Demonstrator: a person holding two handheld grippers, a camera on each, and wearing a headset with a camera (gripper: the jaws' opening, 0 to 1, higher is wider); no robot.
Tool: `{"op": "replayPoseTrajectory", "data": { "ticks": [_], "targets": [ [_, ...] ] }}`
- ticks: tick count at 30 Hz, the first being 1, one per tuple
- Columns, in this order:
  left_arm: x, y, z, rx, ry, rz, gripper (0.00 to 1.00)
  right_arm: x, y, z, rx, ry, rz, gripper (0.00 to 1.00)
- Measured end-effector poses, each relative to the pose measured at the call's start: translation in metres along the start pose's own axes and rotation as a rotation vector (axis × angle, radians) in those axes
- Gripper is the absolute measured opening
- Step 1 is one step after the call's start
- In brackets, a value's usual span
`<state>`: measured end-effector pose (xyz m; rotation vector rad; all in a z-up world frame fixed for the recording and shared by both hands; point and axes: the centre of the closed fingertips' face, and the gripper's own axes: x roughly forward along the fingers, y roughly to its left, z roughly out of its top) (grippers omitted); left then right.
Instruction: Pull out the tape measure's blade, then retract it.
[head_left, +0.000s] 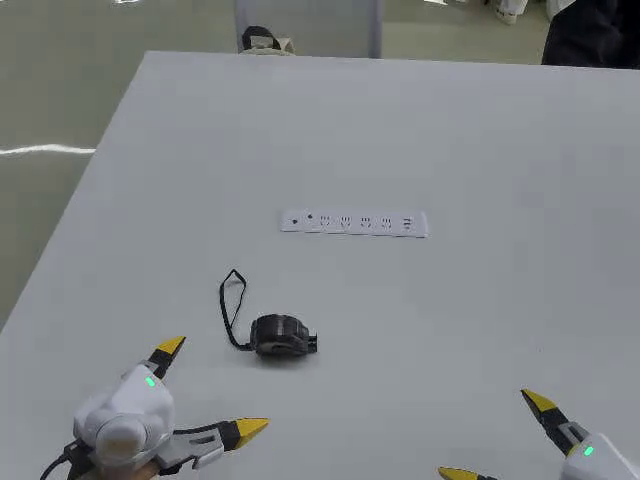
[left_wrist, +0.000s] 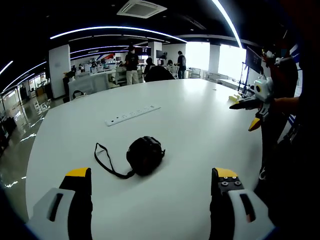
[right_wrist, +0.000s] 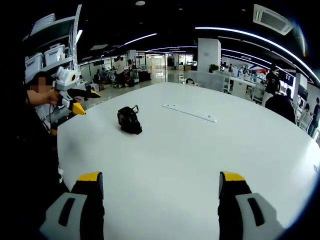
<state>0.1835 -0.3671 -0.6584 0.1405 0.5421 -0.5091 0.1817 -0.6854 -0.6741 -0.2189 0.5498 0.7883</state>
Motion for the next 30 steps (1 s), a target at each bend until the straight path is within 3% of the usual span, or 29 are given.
{"op": "replayPoseTrajectory", "data": {
  "ticks": [14, 30],
  "targets": [
    [-0.0019, -0.0005, 0.0015, -0.004, -0.005, 0.001, 0.99, 0.0029, 0.0021, 0.0046, -0.005, -0.001, 0.01, 0.98],
    [-0.0037, 0.0016, -0.0078, -0.017, -0.005, 0.013, 0.99, 0.0049, 0.0023, 0.0064, -0.013, 0.0, 0.018, 0.98]
  ]
}}
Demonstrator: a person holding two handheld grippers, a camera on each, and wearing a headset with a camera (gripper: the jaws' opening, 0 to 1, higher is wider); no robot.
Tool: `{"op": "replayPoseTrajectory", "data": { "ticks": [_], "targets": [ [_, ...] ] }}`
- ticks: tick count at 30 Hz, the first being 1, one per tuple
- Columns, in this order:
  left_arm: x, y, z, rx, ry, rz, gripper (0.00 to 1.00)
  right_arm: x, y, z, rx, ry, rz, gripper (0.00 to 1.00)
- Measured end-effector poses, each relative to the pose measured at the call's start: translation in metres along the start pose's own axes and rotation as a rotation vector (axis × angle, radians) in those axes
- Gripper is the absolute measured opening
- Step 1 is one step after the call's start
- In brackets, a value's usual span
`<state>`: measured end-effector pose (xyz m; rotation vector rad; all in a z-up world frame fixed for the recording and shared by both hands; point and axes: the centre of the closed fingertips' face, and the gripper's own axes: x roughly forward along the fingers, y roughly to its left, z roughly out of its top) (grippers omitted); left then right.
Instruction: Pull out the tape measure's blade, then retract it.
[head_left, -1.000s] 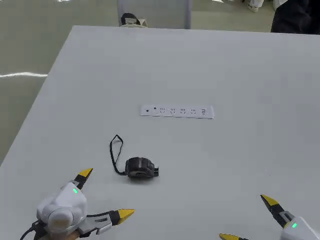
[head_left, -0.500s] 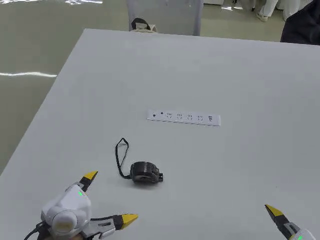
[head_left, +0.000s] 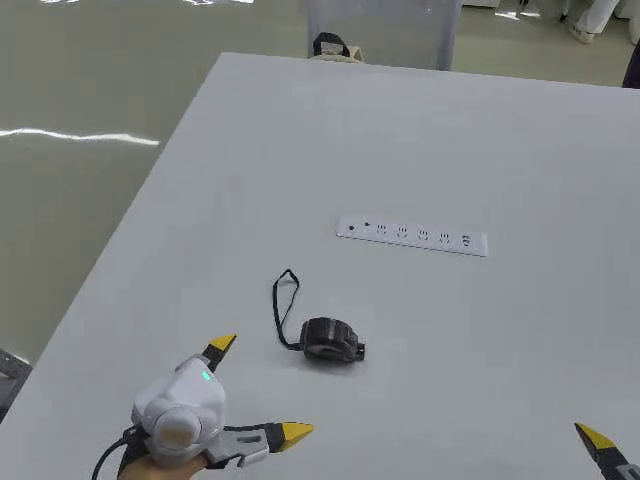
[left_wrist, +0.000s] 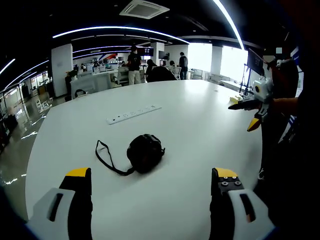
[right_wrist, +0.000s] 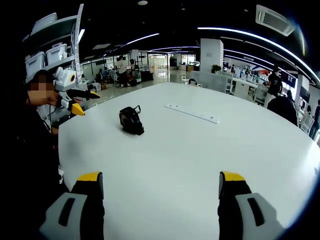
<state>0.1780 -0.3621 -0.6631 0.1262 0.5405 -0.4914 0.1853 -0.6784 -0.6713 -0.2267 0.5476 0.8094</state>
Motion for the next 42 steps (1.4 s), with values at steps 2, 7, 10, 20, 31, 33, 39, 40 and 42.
{"op": "replayPoseTrajectory", "data": {
  "ticks": [2, 7, 10, 20, 31, 33, 39, 40, 42],
  "targets": [
    [-0.001, 0.0, 0.001, -0.002, -0.002, 0.003, 0.99, 0.001, 0.001, 0.0, -0.001, 0.002, 0.003, 0.98],
    [-0.001, 0.001, 0.0, -0.001, -0.004, 0.006, 0.99, 0.001, 0.002, 0.001, -0.003, 0.0, 0.003, 0.98],
    [-0.002, 0.0, 0.001, 0.0, -0.004, 0.005, 0.99, 0.001, 0.002, 0.001, -0.002, -0.003, 0.001, 0.98],
    [0.0, 0.0, -0.001, 0.004, -0.006, 0.002, 0.99, 0.002, 0.001, 0.001, -0.004, -0.004, -0.001, 0.98],
    [-0.002, 0.0, -0.002, 0.005, -0.003, 0.002, 0.99, 0.002, 0.002, 0.001, -0.009, -0.002, 0.007, 0.98],
    [-0.002, 0.0, -0.002, 0.007, -0.003, 0.003, 0.99, 0.002, 0.002, 0.001, -0.014, 0.0, 0.009, 0.98],
    [-0.003, 0.001, -0.004, 0.018, 0.009, 0.002, 0.99, 0.004, 0.006, 0.002, -0.04, -0.003, 0.043, 0.95],
    [-0.003, 0.0, -0.003, 0.019, 0.009, 0.0, 0.99, 0.005, 0.008, 0.002, -0.051, -0.001, 0.057, 0.95],
    [-0.003, 0.0, -0.003, 0.022, 0.012, -0.002, 0.99, 0.007, 0.011, 0.002, -0.066, 0.005, 0.076, 0.93]
  ]
}}
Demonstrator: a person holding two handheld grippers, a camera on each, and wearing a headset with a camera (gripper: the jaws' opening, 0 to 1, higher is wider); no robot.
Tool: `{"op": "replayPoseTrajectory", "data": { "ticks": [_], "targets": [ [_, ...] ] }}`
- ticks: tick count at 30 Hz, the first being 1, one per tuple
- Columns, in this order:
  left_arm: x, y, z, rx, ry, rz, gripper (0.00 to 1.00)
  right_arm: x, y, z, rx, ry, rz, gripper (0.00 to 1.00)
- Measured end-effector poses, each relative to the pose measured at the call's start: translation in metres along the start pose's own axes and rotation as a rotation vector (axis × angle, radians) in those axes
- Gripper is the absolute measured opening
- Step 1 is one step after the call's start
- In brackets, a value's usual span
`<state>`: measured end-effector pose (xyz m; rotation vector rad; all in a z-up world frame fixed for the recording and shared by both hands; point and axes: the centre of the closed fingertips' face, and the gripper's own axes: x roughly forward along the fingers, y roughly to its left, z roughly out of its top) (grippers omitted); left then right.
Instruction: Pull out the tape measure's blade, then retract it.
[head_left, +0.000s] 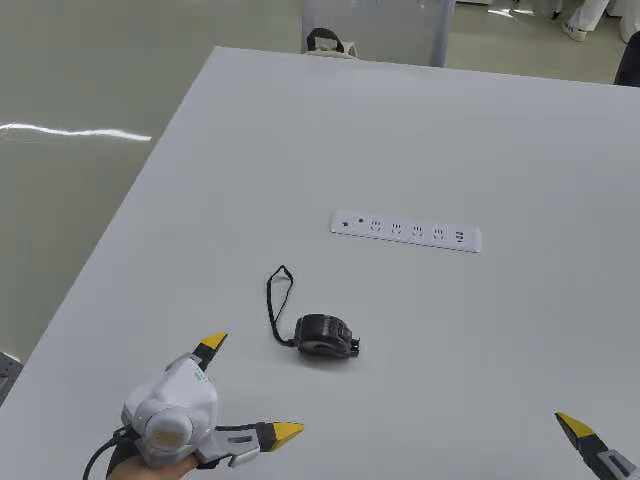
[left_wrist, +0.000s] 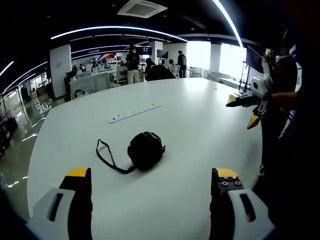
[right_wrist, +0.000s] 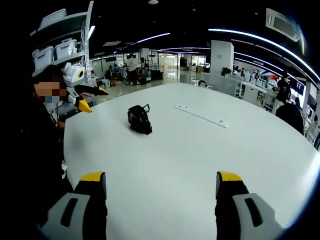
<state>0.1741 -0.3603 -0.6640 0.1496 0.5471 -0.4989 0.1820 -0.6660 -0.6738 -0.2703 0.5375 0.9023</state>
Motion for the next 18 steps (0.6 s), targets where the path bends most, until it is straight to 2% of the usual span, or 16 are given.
{"op": "replayPoseTrajectory", "data": {
  "ticks": [11, 18],
  "targets": [
    [0.007, -0.002, -0.002, 0.054, 0.029, -0.042, 0.92, 0.014, 0.001, 0.007, -0.074, 0.018, 0.069, 0.87],
    [0.016, 0.003, -0.007, 0.097, 0.043, -0.075, 0.85, 0.025, 0.0, 0.013, -0.103, 0.021, 0.108, 0.81]
  ]
}}
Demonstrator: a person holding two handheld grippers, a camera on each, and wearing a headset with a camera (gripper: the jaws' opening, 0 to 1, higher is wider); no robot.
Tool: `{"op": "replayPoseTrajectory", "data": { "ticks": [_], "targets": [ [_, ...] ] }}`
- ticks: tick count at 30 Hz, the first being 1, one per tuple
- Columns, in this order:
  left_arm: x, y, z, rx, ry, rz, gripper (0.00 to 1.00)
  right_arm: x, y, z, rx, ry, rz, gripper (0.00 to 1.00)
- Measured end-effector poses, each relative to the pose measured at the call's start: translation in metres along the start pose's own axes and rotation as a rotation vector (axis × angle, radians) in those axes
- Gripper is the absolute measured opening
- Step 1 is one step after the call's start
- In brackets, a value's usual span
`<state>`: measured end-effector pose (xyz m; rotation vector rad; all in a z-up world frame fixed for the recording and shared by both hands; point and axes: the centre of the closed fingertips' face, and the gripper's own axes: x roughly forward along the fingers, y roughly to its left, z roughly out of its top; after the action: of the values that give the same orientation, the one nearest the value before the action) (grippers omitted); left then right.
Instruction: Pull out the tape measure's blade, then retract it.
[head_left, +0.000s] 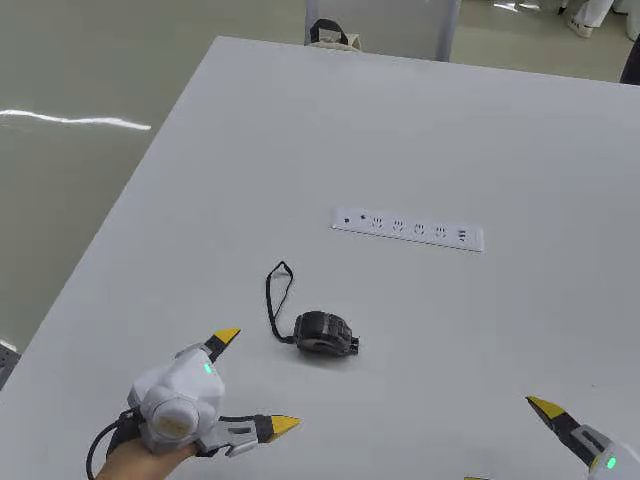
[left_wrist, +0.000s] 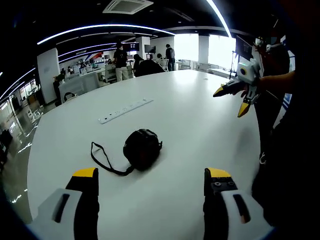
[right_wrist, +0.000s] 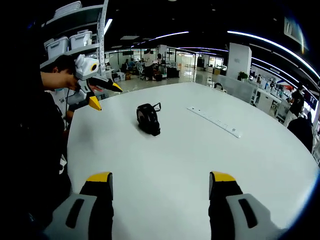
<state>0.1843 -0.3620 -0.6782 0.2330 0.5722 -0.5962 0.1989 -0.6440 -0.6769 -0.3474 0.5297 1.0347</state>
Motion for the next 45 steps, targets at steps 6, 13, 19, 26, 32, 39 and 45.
{"op": "replayPoseTrajectory", "data": {
  "ticks": [6, 13, 19, 26, 32, 39, 45],
  "targets": [
    [0.008, 0.004, -0.001, 0.042, 0.02, -0.028, 0.78, 0.011, -0.002, 0.004, -0.033, 0.008, 0.031, 0.76],
    [0.019, 0.009, -0.001, 0.094, 0.042, -0.062, 0.69, 0.027, -0.007, 0.007, -0.076, 0.015, 0.064, 0.69],
    [0.03, 0.015, -0.002, 0.12, 0.065, -0.083, 0.66, 0.039, -0.012, 0.012, -0.104, 0.017, 0.092, 0.64],
    [0.041, 0.02, -0.001, 0.176, 0.089, -0.122, 0.6, 0.055, -0.016, 0.015, -0.127, 0.025, 0.133, 0.6],
    [0.054, 0.021, 0.0, 0.219, 0.108, -0.152, 0.58, 0.07, -0.018, 0.018, -0.155, 0.036, 0.175, 0.57],
    [0.067, 0.021, 0.003, 0.266, 0.118, -0.19, 0.56, 0.084, -0.017, 0.022, -0.18, 0.032, 0.226, 0.55],
    [0.08, 0.021, 0.009, 0.323, 0.135, -0.223, 0.55, 0.099, -0.02, 0.023, -0.209, 0.032, 0.254, 0.51]
  ]
}}
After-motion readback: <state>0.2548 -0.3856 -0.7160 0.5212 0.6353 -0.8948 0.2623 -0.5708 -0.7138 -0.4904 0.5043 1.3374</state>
